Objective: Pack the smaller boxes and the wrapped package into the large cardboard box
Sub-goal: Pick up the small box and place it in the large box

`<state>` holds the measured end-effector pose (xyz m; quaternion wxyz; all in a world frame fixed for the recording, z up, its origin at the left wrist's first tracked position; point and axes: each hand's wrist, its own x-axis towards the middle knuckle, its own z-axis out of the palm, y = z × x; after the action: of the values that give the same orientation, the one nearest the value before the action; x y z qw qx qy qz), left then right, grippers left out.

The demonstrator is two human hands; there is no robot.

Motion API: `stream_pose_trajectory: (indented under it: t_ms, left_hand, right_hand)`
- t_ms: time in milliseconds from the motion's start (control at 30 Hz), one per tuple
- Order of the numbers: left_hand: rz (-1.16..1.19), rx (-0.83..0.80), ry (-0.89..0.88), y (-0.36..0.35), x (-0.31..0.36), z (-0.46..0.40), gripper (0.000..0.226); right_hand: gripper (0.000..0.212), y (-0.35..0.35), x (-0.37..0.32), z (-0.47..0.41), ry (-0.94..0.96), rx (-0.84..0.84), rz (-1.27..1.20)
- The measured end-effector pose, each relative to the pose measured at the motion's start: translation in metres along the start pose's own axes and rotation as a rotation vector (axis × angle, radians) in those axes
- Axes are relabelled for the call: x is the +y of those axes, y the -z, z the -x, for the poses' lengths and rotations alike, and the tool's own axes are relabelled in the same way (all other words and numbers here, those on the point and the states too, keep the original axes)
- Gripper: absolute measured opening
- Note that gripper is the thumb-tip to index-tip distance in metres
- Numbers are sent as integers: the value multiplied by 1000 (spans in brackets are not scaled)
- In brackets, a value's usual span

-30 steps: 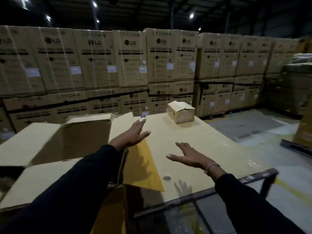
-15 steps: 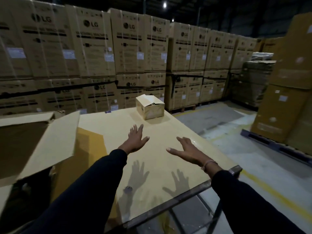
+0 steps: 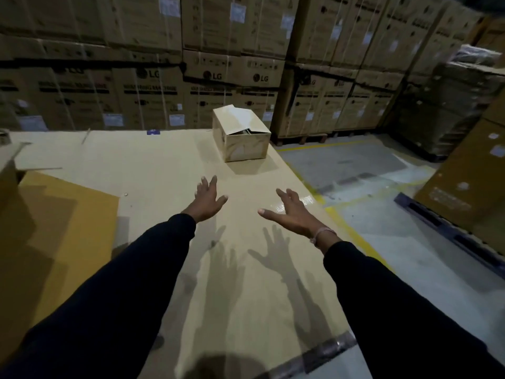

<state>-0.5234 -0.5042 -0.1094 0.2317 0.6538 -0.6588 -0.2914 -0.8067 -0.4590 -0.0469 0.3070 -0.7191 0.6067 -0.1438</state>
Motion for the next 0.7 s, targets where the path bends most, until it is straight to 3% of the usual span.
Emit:
stream_pose_trajectory:
  t_ms: [433,700]
  left_hand:
    - [24,26,58,-30,-5,-113,81]
    - [29,44,129,-45,-12,-168,81]
  right_hand:
    - [117,11,64,-160,38,-198,57]
    - [119,25,91,-290,49,-262,-73]
